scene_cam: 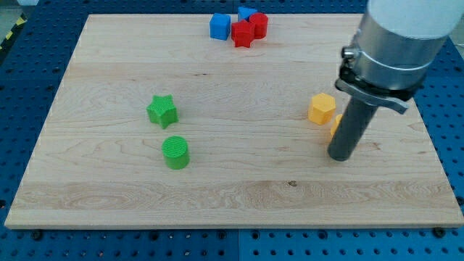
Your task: Push the yellow heart to yellow hexagon
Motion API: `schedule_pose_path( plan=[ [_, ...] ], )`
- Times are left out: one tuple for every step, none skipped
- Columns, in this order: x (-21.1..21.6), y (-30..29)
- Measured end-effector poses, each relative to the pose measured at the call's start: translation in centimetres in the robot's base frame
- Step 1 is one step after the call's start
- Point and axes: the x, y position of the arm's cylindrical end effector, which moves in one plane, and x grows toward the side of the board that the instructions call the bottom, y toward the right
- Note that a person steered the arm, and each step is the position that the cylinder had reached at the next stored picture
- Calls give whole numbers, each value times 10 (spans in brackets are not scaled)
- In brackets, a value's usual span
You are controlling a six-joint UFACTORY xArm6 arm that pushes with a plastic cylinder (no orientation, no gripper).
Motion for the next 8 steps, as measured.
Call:
schedule_pose_path(
  plan=[
    [0,-25],
    [8,-13],
    [17,51],
    [4,80],
    [-4,80],
    [-4,71],
    [-4,56],
    [-4,56]
  ],
)
